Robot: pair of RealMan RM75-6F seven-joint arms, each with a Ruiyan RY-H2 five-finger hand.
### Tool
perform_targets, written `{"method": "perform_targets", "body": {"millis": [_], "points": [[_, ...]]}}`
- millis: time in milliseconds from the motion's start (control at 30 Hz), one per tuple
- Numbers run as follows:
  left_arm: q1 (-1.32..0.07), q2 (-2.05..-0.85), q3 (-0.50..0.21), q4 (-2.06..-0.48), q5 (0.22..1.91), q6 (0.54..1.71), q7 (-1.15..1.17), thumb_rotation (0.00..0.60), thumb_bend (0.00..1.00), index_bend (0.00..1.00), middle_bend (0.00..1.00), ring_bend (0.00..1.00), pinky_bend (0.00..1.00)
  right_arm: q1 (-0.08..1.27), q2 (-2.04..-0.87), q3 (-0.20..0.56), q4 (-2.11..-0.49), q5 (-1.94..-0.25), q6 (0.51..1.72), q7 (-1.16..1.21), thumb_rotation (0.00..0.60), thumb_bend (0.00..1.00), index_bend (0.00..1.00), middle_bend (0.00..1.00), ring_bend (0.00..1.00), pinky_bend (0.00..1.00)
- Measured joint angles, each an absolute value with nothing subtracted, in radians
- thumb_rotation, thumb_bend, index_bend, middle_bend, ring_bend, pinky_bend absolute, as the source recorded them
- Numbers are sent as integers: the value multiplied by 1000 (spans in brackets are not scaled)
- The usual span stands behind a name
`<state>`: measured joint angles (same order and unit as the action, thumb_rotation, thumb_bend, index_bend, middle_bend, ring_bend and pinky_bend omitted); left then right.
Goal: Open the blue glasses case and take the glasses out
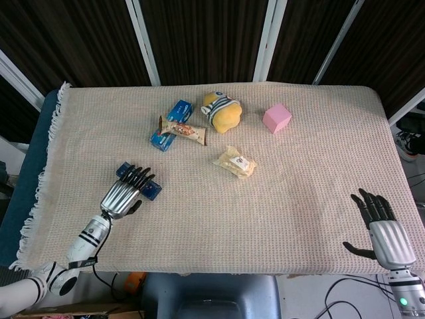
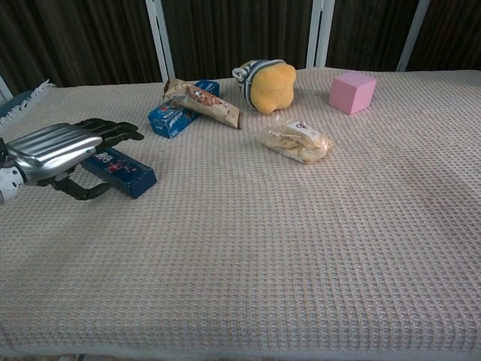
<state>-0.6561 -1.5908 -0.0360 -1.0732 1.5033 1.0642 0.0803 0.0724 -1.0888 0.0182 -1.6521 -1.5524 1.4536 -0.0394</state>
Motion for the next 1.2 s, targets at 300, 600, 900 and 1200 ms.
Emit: {"method": "perform_targets", "body": {"millis": [300,600,900,1200], "points": [[-677,-1657,-58,-1016,1488,1040,22,600,359,294,22,0,0,74,-1086,22,-1651,-1543,1452,-34,600,184,0,0,0,34],[-691,-1680,-69,-986,1474,1020,23,600,359,353,33,0,0,71,-1084,25,-1649,-1537,1455,-30,600,184,0,0,0,34],[-693,-1679,-69,-988,1473,1020,29,600,365,411,45,0,0,73,-1085,25,-1650,-1535,1453,-34,600,184,0,0,0,34],[-696,-1676,-73,-989,1464,1015,48,600,391,441,59,0,0,72,-1084,27,-1651,-1533,1455,-33,600,184,0,0,0,34]]}}
